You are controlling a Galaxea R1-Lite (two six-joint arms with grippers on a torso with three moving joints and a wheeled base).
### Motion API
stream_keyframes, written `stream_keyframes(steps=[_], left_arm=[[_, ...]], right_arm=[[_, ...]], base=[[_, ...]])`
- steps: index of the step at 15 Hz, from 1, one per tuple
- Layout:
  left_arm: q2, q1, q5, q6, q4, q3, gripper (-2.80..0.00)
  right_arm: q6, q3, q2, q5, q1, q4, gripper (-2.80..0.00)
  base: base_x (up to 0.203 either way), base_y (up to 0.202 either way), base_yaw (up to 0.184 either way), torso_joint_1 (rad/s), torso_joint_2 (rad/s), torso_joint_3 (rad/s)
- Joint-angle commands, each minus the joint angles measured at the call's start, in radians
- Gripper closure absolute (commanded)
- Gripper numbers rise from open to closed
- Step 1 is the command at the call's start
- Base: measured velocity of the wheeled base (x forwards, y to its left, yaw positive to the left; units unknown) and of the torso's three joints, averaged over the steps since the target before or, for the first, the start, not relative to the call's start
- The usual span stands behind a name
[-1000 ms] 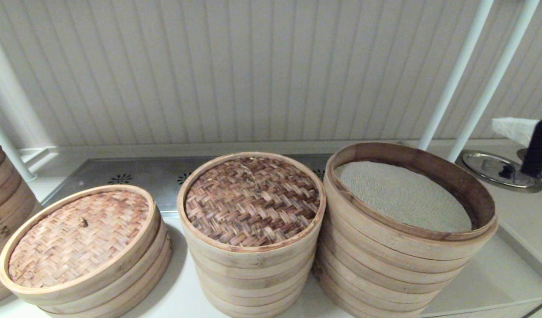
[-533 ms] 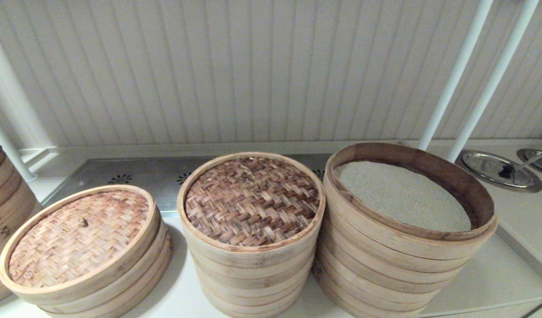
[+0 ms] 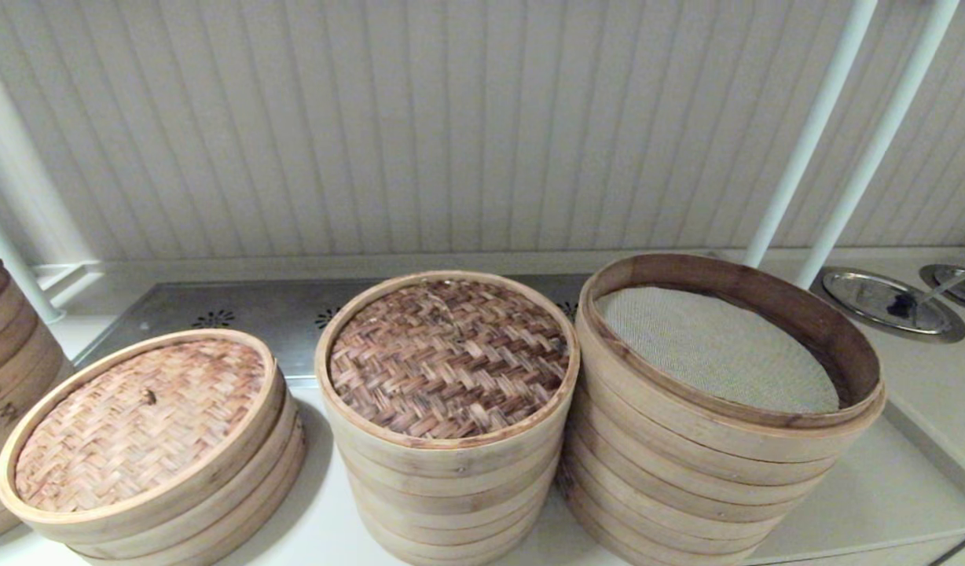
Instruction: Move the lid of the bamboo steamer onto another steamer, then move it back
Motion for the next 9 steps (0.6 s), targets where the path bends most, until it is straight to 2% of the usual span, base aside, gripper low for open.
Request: stream_keyframes(steps=[1,5,6,8,9], left_arm=[[0.0,0.0,0.0,-0.001,0.0,0.0,0.0],[0.001,0.0,0.0,-0.001,0.0,0.0,0.0],[0.001,0.0,0.0,-0.001,0.0,0.0,0.0],[0.001,0.0,0.0,-0.001,0.0,0.0,0.0],[0.001,0.0,0.0,-0.001,0.0,0.0,0.0]], right_arm=[[0.028,0.091,-0.079,0.001,0.007,0.001,0.0],[0.037,0.187,-0.199,0.007,0.002,-0.008,0.0],[0.037,0.231,-0.227,0.016,0.003,-0.043,0.0],[0.019,0.322,-0.228,0.05,0.004,-0.206,0.0],[0.016,0.326,-0.227,0.08,0.005,-0.218,0.0]], base=[[0.0,0.0,0.0,0.0,0.0,0.0],[0.0,0.0,0.0,0.0,0.0,0.0],[0.0,0.0,0.0,0.0,0.0,0.0],[0.0,0.0,0.0,0.0,0.0,0.0],[0.0,0.0,0.0,0.0,0.0,0.0]])
